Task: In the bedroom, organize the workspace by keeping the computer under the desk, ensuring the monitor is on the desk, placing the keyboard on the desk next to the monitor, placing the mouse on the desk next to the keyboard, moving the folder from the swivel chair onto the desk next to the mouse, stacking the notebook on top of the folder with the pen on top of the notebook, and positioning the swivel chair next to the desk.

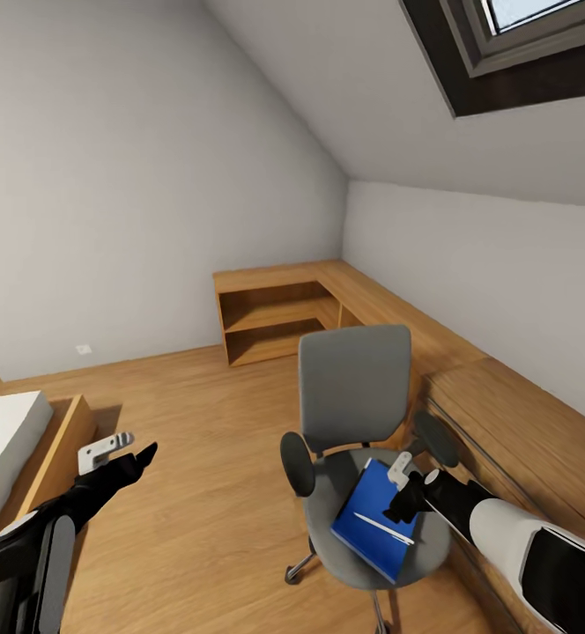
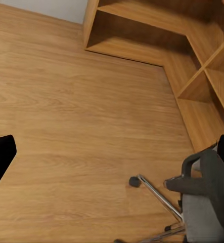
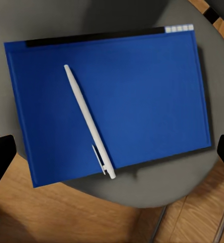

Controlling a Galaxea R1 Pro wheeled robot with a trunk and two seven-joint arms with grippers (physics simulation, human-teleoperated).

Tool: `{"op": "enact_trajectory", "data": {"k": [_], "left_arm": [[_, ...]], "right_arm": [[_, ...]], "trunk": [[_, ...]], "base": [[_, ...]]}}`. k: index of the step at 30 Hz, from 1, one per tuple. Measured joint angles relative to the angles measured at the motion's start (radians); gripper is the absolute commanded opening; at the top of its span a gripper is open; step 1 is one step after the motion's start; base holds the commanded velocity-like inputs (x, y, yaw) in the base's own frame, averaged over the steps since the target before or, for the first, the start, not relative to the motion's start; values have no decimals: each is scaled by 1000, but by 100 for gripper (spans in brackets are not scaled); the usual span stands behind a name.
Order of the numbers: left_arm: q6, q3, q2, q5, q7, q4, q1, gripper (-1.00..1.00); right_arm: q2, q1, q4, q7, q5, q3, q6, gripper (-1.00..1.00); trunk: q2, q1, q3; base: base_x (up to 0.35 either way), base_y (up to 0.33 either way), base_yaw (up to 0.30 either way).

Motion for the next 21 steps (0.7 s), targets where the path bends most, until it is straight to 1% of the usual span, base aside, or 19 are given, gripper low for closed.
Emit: {"op": "enact_trajectory", "data": {"k": [5,17,21], "left_arm": [[7,14,0,0,-26,-1,0,100],[7,22,-1,-1,-29,-1,0,100],[7,29,-1,0,-29,-1,0,100]], "right_arm": [[1,0,0,-1,0,1,-1,100],[0,0,3,-2,2,1,1,100],[2,0,32,-2,5,6,0,100]], "trunk": [[-35,19,-16],[-119,65,-53],[-147,81,-66]], "base": [[0,0,0],[0,0,0],[0,0,0]]}}
